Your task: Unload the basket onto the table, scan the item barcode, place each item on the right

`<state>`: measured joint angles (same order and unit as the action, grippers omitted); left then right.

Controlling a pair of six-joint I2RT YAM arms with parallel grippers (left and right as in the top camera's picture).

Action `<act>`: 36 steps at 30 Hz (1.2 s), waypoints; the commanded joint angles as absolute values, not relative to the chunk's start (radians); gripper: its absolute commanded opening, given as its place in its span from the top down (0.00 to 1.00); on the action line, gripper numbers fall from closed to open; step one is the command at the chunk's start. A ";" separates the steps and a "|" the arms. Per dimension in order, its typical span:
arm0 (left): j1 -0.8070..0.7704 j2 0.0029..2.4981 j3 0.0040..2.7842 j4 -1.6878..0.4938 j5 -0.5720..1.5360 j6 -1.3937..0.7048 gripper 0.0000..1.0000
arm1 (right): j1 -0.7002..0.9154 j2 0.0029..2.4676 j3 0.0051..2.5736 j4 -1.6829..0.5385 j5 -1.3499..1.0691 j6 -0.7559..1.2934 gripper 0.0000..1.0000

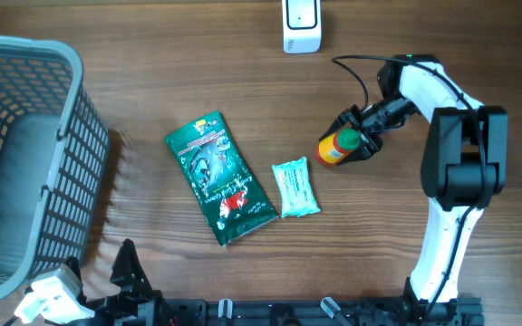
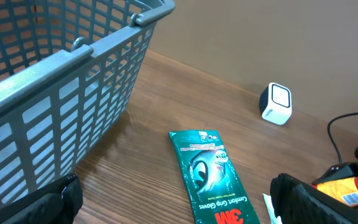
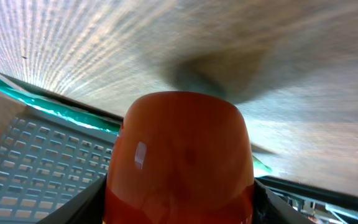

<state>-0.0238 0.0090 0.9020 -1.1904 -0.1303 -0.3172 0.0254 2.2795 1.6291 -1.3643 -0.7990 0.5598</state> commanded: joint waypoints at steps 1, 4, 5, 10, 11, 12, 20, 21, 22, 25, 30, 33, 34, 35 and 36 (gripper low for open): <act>-0.017 0.006 0.901 -1.190 -0.132 -0.323 0.00 | -0.009 2.199 1.626 -1.430 -0.758 0.530 0.62; -0.017 0.006 0.901 -1.190 -0.132 -0.323 0.00 | -0.012 2.093 1.627 -1.477 -0.583 0.741 0.61; -0.017 0.006 0.901 -1.190 -0.132 -0.323 0.00 | -0.009 2.066 1.627 -1.486 -0.588 0.752 0.61; -0.017 0.006 0.901 -1.190 -0.132 -0.323 0.00 | 0.020 1.923 1.626 -1.542 -0.672 0.725 0.54; -0.017 0.006 0.901 -1.190 -0.132 -0.323 0.00 | 0.032 1.911 1.626 -1.542 -0.730 0.694 0.53; -0.017 0.006 0.901 -1.190 -0.132 -0.323 0.00 | 0.041 1.911 1.626 -1.543 -0.756 0.681 0.51; -0.017 0.006 0.901 -1.190 -0.132 -0.323 0.00 | 0.189 1.912 1.457 -1.397 -1.099 0.691 0.52; -0.017 0.006 0.901 -1.190 -0.132 -0.323 0.00 | 0.208 1.912 1.401 -1.346 -1.214 0.691 0.52; -0.017 0.006 0.901 -1.190 -0.132 -0.323 0.00 | 0.211 1.912 1.382 -1.325 -1.242 0.691 0.53; -0.017 0.006 0.901 -1.190 -0.132 -0.323 0.00 | 0.211 1.912 1.366 -1.294 -1.258 0.691 0.54; -0.017 0.006 0.901 -1.190 -0.132 -0.323 0.00 | 0.210 1.912 1.366 -1.269 -1.212 0.706 0.55; -0.017 0.006 0.901 -1.190 -0.132 -0.323 0.00 | 0.210 1.912 1.366 -1.229 -0.996 0.821 0.58; -0.017 0.006 0.901 -1.190 -0.132 -0.323 0.00 | 0.209 1.911 1.366 -1.217 -0.969 0.828 0.58; -0.017 0.006 0.901 -1.190 -0.132 -0.323 0.00 | 0.205 1.911 1.367 -1.215 -0.959 0.826 0.58; -0.017 0.006 0.901 -1.190 -0.132 -0.323 0.00 | 0.197 1.911 1.367 -1.216 -0.957 0.825 0.59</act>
<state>-0.0238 0.0090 0.9020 -1.1904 -0.1303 -0.3172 0.2127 1.9266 1.3670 -1.2160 -1.0161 0.7856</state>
